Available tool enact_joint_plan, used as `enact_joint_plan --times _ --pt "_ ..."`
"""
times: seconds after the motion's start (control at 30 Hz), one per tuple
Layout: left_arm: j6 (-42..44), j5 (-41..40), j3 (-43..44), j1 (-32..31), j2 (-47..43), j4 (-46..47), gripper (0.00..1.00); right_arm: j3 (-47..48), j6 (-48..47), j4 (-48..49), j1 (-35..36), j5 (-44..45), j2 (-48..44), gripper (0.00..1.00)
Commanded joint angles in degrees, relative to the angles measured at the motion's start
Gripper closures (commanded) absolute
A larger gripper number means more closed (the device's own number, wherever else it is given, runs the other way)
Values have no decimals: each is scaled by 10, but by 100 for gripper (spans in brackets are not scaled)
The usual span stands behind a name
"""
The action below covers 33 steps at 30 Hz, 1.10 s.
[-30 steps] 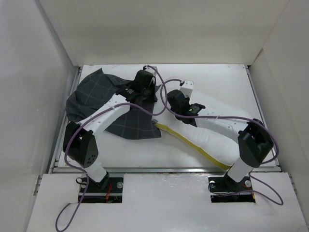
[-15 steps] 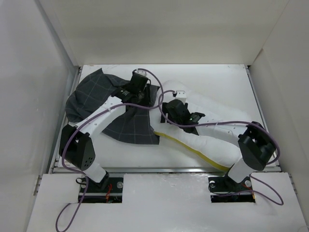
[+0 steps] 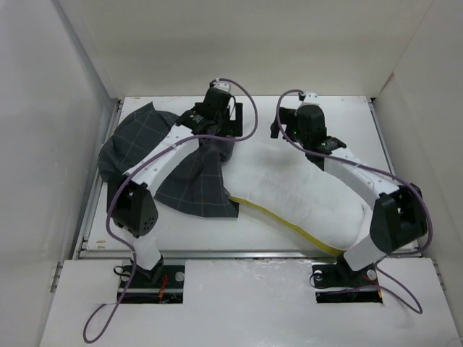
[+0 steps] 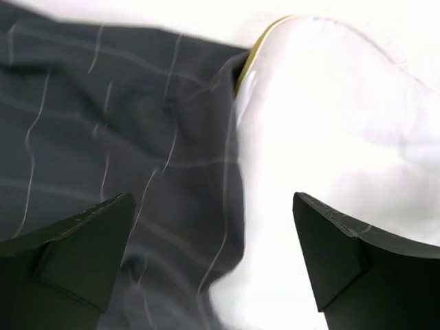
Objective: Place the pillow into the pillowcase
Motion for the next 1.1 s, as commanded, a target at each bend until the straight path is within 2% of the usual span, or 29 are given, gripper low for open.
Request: enact_joint_plan --times 0.0,0.07,0.27,0.33,0.4,0.47,0.5,0.53,0.57,0.6,0.67,0.83,1.07 --pt "71 37 55 1 61 -9 0 58 -89 26 -28 -107 55 0" --pt "71 38 82 1 103 -31 0 87 -109 31 -38 -116 108 0" --pt "76 21 66 1 148 -45 0 185 -125 43 -53 -203 233 0" --pt "76 27 66 6 155 -45 19 212 -119 43 -53 -220 257 0" --pt "76 27 73 6 171 -45 49 219 -113 36 -53 -226 283 0" --pt "76 18 84 12 185 -53 80 219 -113 36 -53 -246 288 11" --pt "70 12 84 12 191 -58 100 213 -113 36 -53 -254 295 19" --pt "64 4 100 19 199 -65 100 207 -120 46 -53 -270 295 65" --pt "64 4 112 19 199 -65 100 191 -120 61 -53 -293 290 93" --pt "64 4 122 19 199 -65 100 180 -115 71 -53 -303 275 100" --pt "59 4 159 19 204 -65 100 131 -133 94 -53 -347 246 100" --pt "44 22 236 19 204 -70 100 -7 -110 232 -32 -370 109 100" --pt "37 29 258 -7 193 -70 100 -76 -82 278 55 -334 67 100"
